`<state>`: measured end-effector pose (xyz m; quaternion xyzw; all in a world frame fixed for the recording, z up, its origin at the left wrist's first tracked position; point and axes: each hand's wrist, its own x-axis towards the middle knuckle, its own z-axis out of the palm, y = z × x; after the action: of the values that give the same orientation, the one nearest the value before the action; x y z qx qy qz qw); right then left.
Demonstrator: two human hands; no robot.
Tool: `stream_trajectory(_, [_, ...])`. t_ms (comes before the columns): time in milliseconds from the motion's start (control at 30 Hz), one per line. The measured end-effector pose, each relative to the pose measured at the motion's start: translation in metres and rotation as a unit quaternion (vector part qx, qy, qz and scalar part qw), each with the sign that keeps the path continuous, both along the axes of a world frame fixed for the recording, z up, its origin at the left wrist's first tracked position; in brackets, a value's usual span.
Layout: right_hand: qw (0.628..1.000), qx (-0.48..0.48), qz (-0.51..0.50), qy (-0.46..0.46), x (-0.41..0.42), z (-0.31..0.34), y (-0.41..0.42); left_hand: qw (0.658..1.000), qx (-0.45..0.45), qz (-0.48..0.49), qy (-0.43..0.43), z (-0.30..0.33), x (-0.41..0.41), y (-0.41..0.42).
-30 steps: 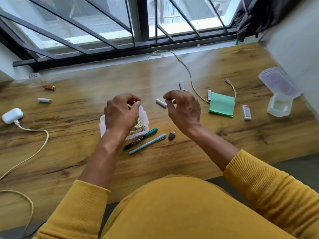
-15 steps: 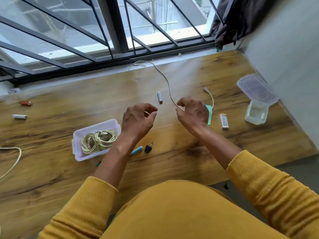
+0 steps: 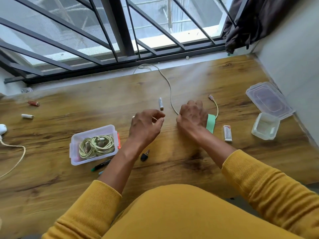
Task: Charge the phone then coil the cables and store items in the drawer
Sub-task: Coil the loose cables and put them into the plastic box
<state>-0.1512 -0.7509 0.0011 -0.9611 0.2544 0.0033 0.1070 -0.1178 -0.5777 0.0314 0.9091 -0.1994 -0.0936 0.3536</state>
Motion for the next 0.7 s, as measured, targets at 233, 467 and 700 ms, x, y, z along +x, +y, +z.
stream_trajectory(233, [0.985,0.129,-0.063,-0.096,0.011,0.022,-0.001,1.0,-0.009,0.004,0.008,0.003,0.001,0.001])
stream_trajectory(467, [0.969,0.205,-0.087,-0.11,0.023,0.067,-0.02,1.0,-0.027,0.001,0.008,0.004,0.003,0.002])
stream_trajectory(700, [0.947,0.272,-0.096,-0.142,0.029,0.091,-0.036,0.999,-0.044,0.012,0.009,0.005,0.004,0.001])
